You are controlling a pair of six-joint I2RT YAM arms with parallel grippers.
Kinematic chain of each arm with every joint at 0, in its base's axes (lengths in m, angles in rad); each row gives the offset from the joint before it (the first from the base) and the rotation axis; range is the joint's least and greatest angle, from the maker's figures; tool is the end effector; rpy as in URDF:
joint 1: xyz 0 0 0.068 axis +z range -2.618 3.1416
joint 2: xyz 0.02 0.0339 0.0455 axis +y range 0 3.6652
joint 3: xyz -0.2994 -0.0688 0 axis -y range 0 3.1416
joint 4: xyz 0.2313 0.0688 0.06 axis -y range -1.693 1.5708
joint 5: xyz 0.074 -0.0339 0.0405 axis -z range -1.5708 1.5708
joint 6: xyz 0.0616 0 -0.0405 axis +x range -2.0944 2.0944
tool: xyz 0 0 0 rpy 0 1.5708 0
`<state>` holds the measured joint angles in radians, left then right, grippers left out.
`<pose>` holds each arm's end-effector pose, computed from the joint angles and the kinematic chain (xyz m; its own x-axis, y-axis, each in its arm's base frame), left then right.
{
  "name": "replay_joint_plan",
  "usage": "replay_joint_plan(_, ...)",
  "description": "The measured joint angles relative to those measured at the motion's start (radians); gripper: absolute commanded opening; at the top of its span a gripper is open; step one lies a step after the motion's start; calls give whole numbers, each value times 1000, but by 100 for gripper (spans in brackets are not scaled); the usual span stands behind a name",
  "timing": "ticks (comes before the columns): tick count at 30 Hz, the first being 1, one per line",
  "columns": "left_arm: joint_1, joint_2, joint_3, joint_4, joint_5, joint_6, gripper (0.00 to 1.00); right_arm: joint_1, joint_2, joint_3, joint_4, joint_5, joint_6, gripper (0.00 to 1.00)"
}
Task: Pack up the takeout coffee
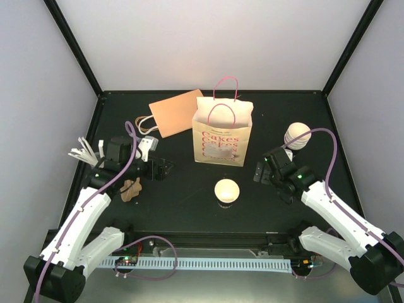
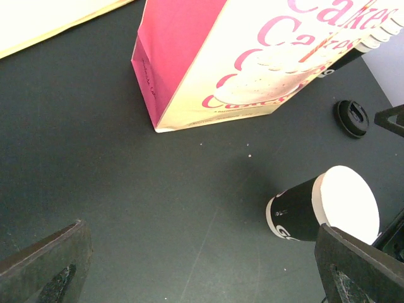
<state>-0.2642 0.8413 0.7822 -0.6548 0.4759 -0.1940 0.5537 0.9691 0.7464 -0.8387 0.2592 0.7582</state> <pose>0.1396 -0.0670 0.2986 -0.7294 0.0198 -0.6838 0.4339 0.7862 -0.4401 0.1397 0.0678 0.2512 -0.8156 0.2772 -0.5079 0.2188 0.9603 0.1728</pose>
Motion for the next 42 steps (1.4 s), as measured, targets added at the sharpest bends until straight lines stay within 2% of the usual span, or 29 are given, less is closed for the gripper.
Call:
replay_joint_plan(14,0,0,-1,5,18,0,99,-16,0,-1,-31,39,37,100)
replay_joint_plan(23,0,0,-1,5,22,0,99,-20,-64,-5,-22,41,55,100)
replay_joint_plan(42,0,0,-1,8,26,0,99,-84,-43,-45,-25,34,94,100)
